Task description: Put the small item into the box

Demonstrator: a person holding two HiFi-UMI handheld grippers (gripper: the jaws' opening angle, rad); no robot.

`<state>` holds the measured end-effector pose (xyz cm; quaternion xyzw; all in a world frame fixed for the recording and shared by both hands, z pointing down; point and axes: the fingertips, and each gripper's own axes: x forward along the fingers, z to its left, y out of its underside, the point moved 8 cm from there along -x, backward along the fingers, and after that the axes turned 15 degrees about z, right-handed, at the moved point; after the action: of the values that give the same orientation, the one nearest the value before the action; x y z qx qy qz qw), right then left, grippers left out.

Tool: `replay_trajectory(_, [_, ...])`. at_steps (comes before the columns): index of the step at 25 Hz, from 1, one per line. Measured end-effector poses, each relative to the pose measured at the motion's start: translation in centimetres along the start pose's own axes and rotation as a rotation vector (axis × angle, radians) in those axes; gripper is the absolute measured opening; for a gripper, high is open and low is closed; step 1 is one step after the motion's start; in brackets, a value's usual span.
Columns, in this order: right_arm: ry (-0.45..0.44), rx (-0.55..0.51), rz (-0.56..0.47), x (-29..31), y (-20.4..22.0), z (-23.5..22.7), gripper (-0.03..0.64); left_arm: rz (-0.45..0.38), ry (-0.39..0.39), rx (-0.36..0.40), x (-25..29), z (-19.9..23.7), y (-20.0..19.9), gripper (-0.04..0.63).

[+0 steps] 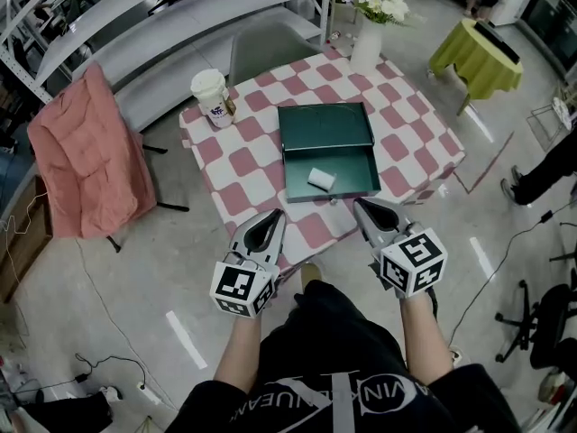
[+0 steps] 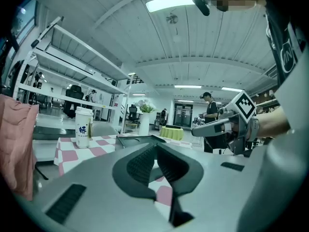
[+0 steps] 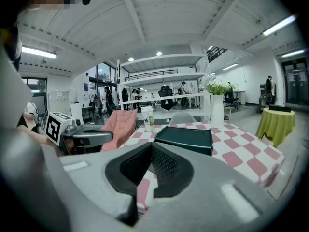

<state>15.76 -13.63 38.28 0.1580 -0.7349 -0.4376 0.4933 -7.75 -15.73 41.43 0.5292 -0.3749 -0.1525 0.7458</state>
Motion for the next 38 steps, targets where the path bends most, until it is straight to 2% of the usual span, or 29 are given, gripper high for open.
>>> replay_trajectory(8, [-0.004, 0.138, -0.182, -3.7, 1.0, 1.4, 0.006, -0.011, 0.008, 0.016, -2.7, -1.4, 0.2, 0.020])
replay_trajectory(11, [0.015, 0.160, -0.218, -4.9, 1.5, 2.0, 0.006, -0.022, 0.002, 0.011, -3.6, -1.8, 0.3, 0.020])
replay_trajectory(16, [0.040, 0.145, -0.246, -6.6, 2.2, 3.3, 0.006, -0.038, 0.007, 0.011, -5.0, -2.8, 0.4, 0.020])
replay_trajectory(22, [0.032, 0.104, -0.245, -7.6, 2.8, 4.9, 0.006, -0.038, 0.014, 0.011, -6.0, -3.8, 1.1, 0.020])
replay_trajectory(38, [0.031, 0.120, -0.261, -8.5, 4.0, 5.7, 0.006, -0.060, -0.002, 0.024, -7.2, -4.5, 1.2, 0.020])
